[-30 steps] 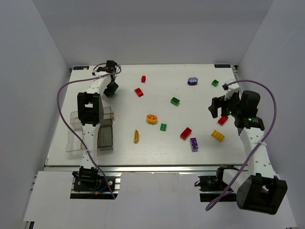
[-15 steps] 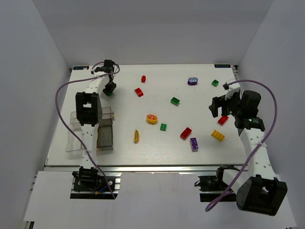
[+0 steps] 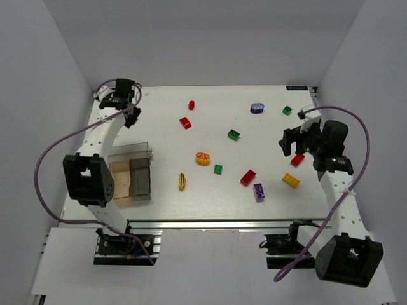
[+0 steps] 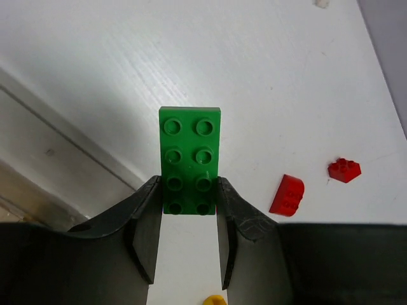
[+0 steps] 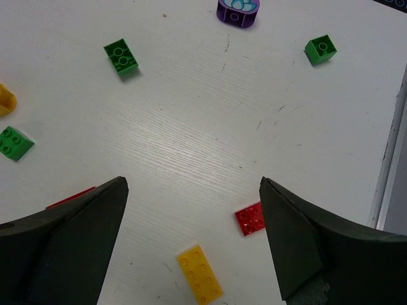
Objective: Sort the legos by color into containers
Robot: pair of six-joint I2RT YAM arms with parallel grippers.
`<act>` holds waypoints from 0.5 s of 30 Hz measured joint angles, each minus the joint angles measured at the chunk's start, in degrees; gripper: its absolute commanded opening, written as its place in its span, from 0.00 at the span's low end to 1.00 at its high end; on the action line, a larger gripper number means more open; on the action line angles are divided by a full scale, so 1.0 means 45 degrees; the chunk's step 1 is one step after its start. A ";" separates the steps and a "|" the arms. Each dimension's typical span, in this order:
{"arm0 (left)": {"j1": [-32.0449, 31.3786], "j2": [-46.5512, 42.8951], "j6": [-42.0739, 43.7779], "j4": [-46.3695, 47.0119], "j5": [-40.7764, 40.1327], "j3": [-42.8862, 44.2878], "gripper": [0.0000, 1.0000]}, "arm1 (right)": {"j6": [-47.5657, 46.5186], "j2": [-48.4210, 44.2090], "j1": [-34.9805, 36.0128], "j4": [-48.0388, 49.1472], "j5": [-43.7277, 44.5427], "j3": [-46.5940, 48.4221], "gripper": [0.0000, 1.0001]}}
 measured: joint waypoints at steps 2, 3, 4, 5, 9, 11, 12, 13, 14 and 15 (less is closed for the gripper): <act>0.0121 -0.0777 -0.0787 0.0087 0.0044 -0.1190 0.00 | 0.0000 0.0000 0.0000 0.0010 0.0000 0.0000 0.89; 0.0170 -0.0962 -0.1141 0.0058 0.0097 -0.1637 0.00 | 0.0000 0.0000 0.0000 0.0010 0.0000 0.0000 0.89; 0.0238 -0.1107 -0.1540 0.0068 0.0160 -0.2132 0.00 | 0.0000 0.0000 0.0000 0.0010 0.0000 0.0000 0.89; 0.0311 -0.1166 -0.1846 0.0063 0.0209 -0.2477 0.00 | 0.0000 0.0000 0.0000 0.0010 0.0000 0.0000 0.89; 0.0602 -0.1117 -0.2871 -0.0185 0.0325 -0.3089 0.00 | 0.0000 -0.0063 0.0000 0.0005 -0.0005 -0.0015 0.89; 0.0743 -0.1200 -0.3279 -0.0223 0.0253 -0.3123 0.00 | 0.0000 -0.0151 0.0000 0.0010 -0.0010 -0.0019 0.89; 0.0797 -0.1321 -0.3429 -0.0185 0.0180 -0.3211 0.00 | 0.0000 -0.0189 0.0000 0.0010 -0.0015 -0.0019 0.89; 0.0835 -0.1515 -0.3604 -0.0126 0.0097 -0.3405 0.00 | 0.0000 -0.0219 0.0000 0.0010 -0.0039 -0.0019 0.89; 0.0884 -0.1734 -0.3759 -0.0141 0.0034 -0.3604 0.00 | 0.0000 -0.0238 0.0000 0.0010 -0.0058 -0.0019 0.89; 0.0952 -0.1938 -0.3895 -0.0141 -0.0010 -0.3798 0.00 | 0.0000 -0.0243 0.0000 0.0010 -0.0087 -0.0019 0.89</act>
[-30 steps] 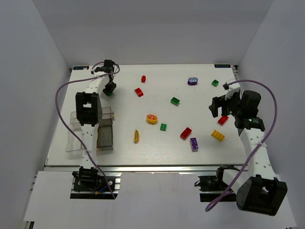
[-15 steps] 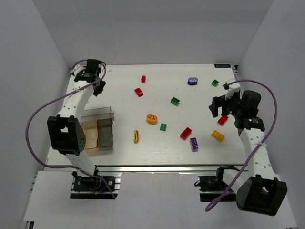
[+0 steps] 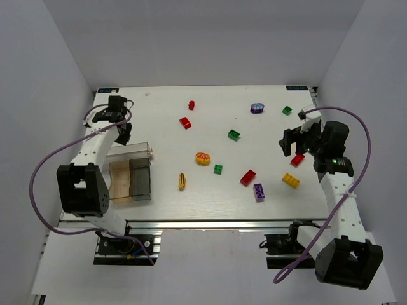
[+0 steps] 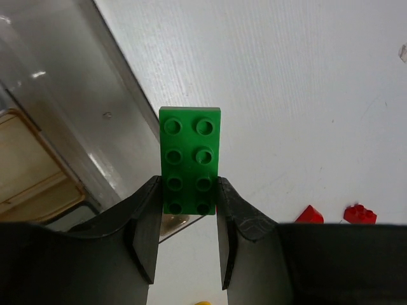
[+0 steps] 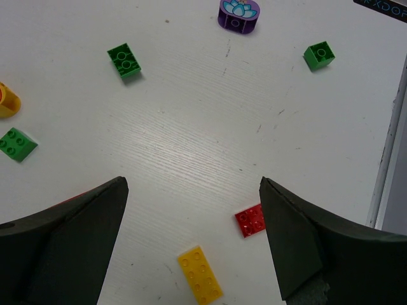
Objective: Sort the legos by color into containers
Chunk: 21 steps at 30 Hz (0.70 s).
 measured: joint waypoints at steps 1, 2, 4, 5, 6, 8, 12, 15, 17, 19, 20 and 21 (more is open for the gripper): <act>0.0058 -0.0228 -0.0160 -0.0005 -0.0039 -0.0233 0.00 | 0.0000 0.0000 0.0000 0.0000 -0.0015 0.0000 0.89; 0.0121 -0.0413 -0.0296 -0.0039 -0.0073 -0.0432 0.00 | 0.0000 0.0000 0.0000 -0.0005 -0.0024 0.0000 0.89; 0.0233 -0.0675 -0.0573 0.0015 -0.0058 -0.0850 0.00 | 0.0000 0.0000 0.0000 0.0000 -0.0058 0.0000 0.89; 0.0277 -0.0787 -0.0724 0.0029 -0.0034 -0.1112 0.00 | 0.0000 0.0000 0.0000 0.0000 -0.0063 0.0000 0.89; 0.0316 -0.0865 -0.0845 0.0044 -0.0010 -0.1336 0.00 | 0.0000 0.0000 0.0000 0.0000 -0.0068 0.0000 0.89; 0.0398 -0.0991 -0.1083 0.0141 0.0087 -0.1817 0.00 | 0.0000 0.0000 0.0000 0.0000 -0.0092 0.0000 0.89; 0.0457 -0.1035 -0.1389 0.0155 0.0189 -0.2293 0.00 | 0.0000 0.0000 0.0000 0.0000 -0.0107 0.0000 0.89; 0.0510 -0.1035 -0.1530 0.0228 0.0194 -0.2288 0.07 | 0.0000 0.0000 0.0000 0.0000 -0.0112 0.0000 0.89; 0.0559 -0.1020 -0.1613 0.0267 0.0194 -0.2288 0.34 | 0.0000 0.0000 0.0000 0.0000 -0.0112 0.0000 0.89; 0.0612 -0.1001 -0.1671 0.0267 0.0204 -0.2278 0.55 | 0.0000 0.0000 0.0000 0.0000 -0.0112 0.0000 0.89; 0.0631 -0.0986 -0.1690 0.0257 0.0204 -0.2273 0.59 | 0.0000 0.0000 0.0000 -0.0005 -0.0112 0.0000 0.89; 0.0641 -0.0976 -0.1719 0.0248 0.0238 -0.2263 0.63 | 0.0000 0.0000 0.0000 0.0000 -0.0117 0.0000 0.89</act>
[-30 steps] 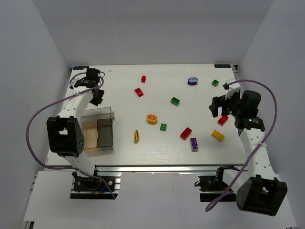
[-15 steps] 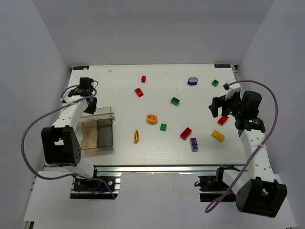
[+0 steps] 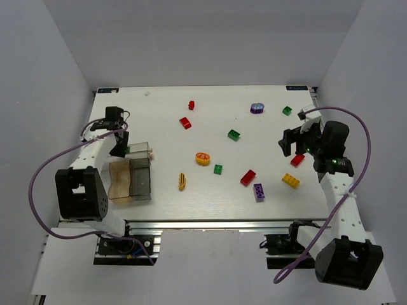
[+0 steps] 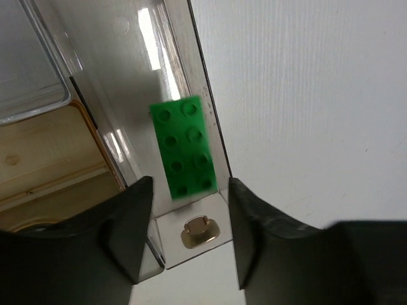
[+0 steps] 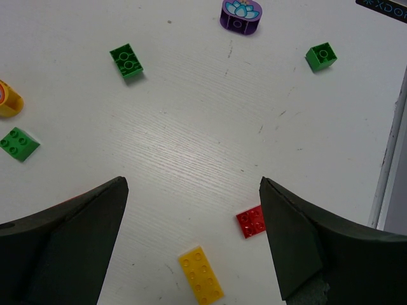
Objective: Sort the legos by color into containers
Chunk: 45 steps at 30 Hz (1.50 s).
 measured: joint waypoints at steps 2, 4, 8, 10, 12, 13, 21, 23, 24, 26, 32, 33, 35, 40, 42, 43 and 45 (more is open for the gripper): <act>0.0024 0.0034 -0.0073 -0.0015 0.0044 0.0005 0.70 | 0.0000 0.0000 0.0000 0.0000 -0.0015 0.0000 0.89; 0.0049 0.0063 -0.0121 -0.0029 0.0097 0.0005 0.73 | 0.0000 0.0005 0.0000 0.0000 -0.0058 0.0000 0.89; 0.0049 0.0078 -0.0146 -0.0058 0.0262 0.0005 0.75 | -0.0010 0.0010 0.0000 0.0000 -0.0097 0.0000 0.89; 0.0049 0.0073 -0.0068 -0.0044 0.0403 0.0010 0.64 | -0.0102 0.0019 0.0000 -0.0005 -0.0306 0.0000 0.89; 0.0049 0.0039 0.0277 0.0243 0.0748 0.0010 0.21 | -0.0311 0.0097 0.0039 -0.0010 -0.0763 0.0000 0.89; 0.0049 -0.0024 0.0631 0.0481 0.0986 0.0010 0.07 | -0.0539 0.0204 0.0063 -0.0010 -0.1239 -0.0005 0.89; 0.0092 -0.3118 0.8437 0.5435 0.5945 -0.1734 0.43 | -0.3089 0.3143 0.1593 -0.0928 -0.4148 0.1302 0.63; 0.0024 -0.4240 1.0282 0.6154 0.6926 -0.2467 0.83 | -0.3113 0.4784 0.2195 -0.1297 -0.3847 0.3177 0.54; -0.0039 -0.4789 1.0958 0.6465 0.7101 -0.2861 0.95 | -0.2948 0.5761 0.2565 -0.1409 -0.3478 0.4333 0.54; -0.0117 -0.5804 1.2012 0.7023 0.7354 -0.3657 0.98 | -0.2599 0.7334 0.3415 -0.1277 -0.2594 0.6047 0.65; -0.0151 -0.8548 1.3542 0.8136 0.7451 -0.6028 0.98 | -0.1719 1.1200 0.5756 -0.2346 0.0350 0.8932 0.89; -0.0151 -0.8811 1.3678 0.8160 0.7451 -0.6149 0.98 | -0.1656 1.1672 0.5950 -0.2526 0.0743 0.9258 0.89; -0.0151 -0.9083 1.3872 0.8364 0.7456 -0.6203 0.98 | -0.1486 1.2556 0.6237 -0.2905 0.1545 0.9879 0.89; -0.0151 -0.9010 1.4163 0.8752 0.7519 -0.6203 0.98 | -0.1365 1.4197 0.6528 -0.3759 0.3264 1.1589 0.88; -0.0151 -0.8932 1.4236 0.8738 0.7519 -0.6203 0.98 | -0.1384 1.4639 0.6581 -0.3871 0.3711 1.2031 0.86; -0.0151 -0.8927 1.4260 0.8718 0.7524 -0.6203 0.98 | -0.1423 1.4814 0.6601 -0.3925 0.3891 1.2143 0.86; -0.0151 -0.8942 1.4309 0.8714 0.7529 -0.6203 0.98 | -0.1511 1.5042 0.6620 -0.4061 0.4114 1.2177 0.83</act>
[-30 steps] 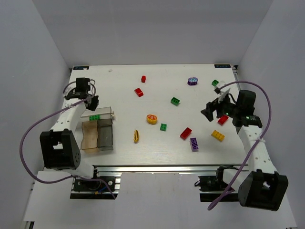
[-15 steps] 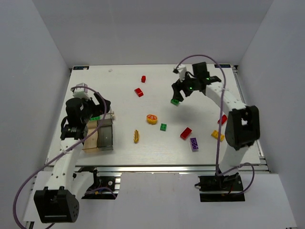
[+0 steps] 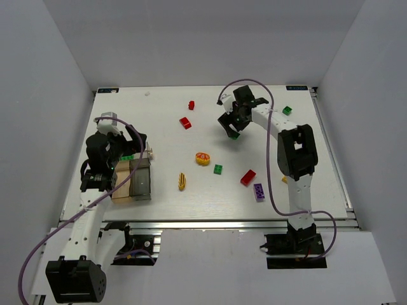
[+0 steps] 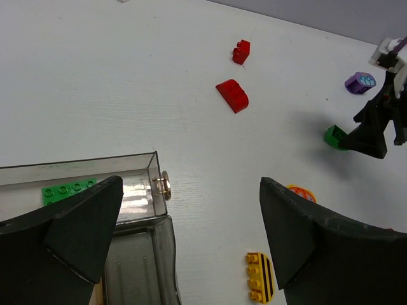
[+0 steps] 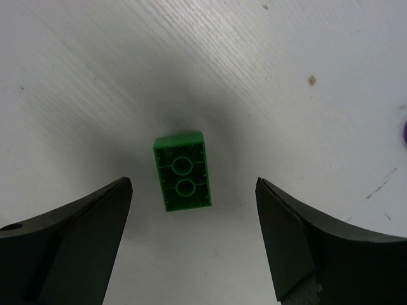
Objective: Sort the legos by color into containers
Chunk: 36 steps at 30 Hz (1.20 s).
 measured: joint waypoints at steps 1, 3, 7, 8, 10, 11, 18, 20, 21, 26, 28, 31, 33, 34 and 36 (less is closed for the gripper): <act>0.0000 0.0000 0.0024 0.0000 0.0000 0.0000 0.98 | -0.0068 0.0121 0.0005 -0.0078 0.0083 0.0000 0.82; 0.0000 0.0000 0.0039 -0.0005 0.0005 0.0000 0.98 | -0.0253 0.0359 0.0010 -0.0199 0.0204 0.0015 0.79; 0.0000 0.0000 0.0049 -0.0010 0.0005 0.0000 0.98 | -0.0578 0.0758 0.0010 -0.0379 0.0223 0.0024 0.76; 0.0000 0.0000 0.0044 -0.0010 0.0005 0.0005 0.98 | -0.0646 0.0806 0.0010 -0.0418 0.0219 0.0024 0.74; 0.0000 0.0000 0.0049 -0.0010 0.0005 0.0000 0.98 | -0.0797 0.0826 0.0010 -0.0505 0.0175 0.0039 0.65; 0.0000 0.0000 0.0049 -0.0010 0.0005 0.0000 0.98 | -0.0933 0.0826 0.0010 -0.0578 0.0151 0.0083 0.60; 0.0000 0.0000 0.0102 -0.0015 0.0000 0.0005 0.98 | -0.1180 0.1093 0.0010 -0.0665 -0.0092 0.0685 0.18; 0.0000 0.0000 0.0126 -0.0015 -0.0005 0.0005 0.98 | -0.1195 0.1093 0.0010 -0.0675 -0.0209 0.0685 0.15; 0.0000 0.0000 0.0131 -0.0015 -0.0005 0.0005 0.98 | -0.1200 0.1093 0.0010 -0.0704 -0.0287 0.0699 0.13; 0.0000 -0.0015 0.0136 -0.0015 -0.0005 0.0000 0.98 | -0.1297 0.1093 0.0073 -0.1297 -0.1593 0.1326 0.10; 0.0000 -0.0049 0.0136 -0.0015 0.0000 0.0000 0.98 | -0.1452 0.1049 0.0185 -0.1525 -0.2613 0.1821 0.08; 0.0000 -0.0175 0.0136 0.0000 0.0000 0.0000 0.98 | -0.1870 0.0874 0.0631 -0.1778 -0.4289 0.2628 0.04; 0.0000 -0.0321 0.0146 0.0005 0.0000 -0.0010 0.98 | -0.2229 0.0704 0.1239 -0.1957 -0.5299 0.3274 0.02; 0.0000 -0.0408 0.0160 0.0029 -0.0005 -0.0024 0.98 | -0.2356 0.0651 0.1564 -0.1977 -0.5702 0.3565 0.01; 0.0000 -0.0627 0.0199 0.0078 -0.0005 -0.0068 0.98 | -0.2603 0.0612 0.2399 -0.1953 -0.6504 0.4274 0.01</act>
